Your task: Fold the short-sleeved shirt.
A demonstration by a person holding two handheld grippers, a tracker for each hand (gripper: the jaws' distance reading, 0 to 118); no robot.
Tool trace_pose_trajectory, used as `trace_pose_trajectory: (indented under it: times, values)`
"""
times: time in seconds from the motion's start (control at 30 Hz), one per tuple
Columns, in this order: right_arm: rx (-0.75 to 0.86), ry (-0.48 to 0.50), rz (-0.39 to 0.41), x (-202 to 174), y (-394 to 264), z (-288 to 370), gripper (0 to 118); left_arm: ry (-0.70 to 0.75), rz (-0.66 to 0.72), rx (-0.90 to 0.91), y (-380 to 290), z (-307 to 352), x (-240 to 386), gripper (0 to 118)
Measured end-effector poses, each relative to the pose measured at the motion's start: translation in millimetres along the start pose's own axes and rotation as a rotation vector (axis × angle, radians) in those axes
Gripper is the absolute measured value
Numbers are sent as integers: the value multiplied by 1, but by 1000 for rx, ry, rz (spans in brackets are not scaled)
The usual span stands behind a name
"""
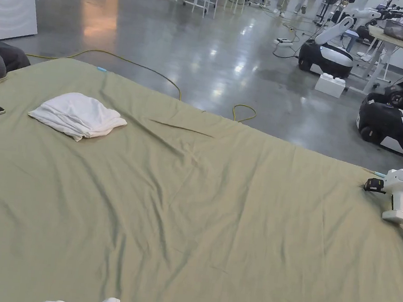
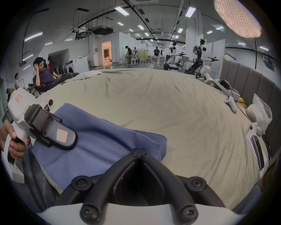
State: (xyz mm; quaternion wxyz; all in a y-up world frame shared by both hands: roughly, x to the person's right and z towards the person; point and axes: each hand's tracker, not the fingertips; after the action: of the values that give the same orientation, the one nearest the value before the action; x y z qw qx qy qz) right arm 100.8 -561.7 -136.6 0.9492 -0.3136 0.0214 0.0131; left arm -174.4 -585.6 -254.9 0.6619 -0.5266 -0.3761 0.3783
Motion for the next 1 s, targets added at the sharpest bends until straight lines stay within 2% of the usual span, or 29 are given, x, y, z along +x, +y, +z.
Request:
trace_pose_trajectory:
  times: [0.17,0.33,0.5,0.77,0.87,1.0]
  values:
    - [7,17,-10,0,18,6,0,-56,-7,20,-2,16,11,30]
    - [98,-7,-8,7,67,16,0,-48,-52,60,21,77,27,30]
    - [224,-43,17,27,125,16,0,74,-87,116,48,161,28,30]
    - [329,-114,15,68,201,18,0,323,-73,177,90,301,16,30]
    - [354,-139,-4,84,219,22,0,427,-47,203,119,359,-11,30]
    - [373,-181,-24,99,232,29,0,508,11,258,117,385,12,30]
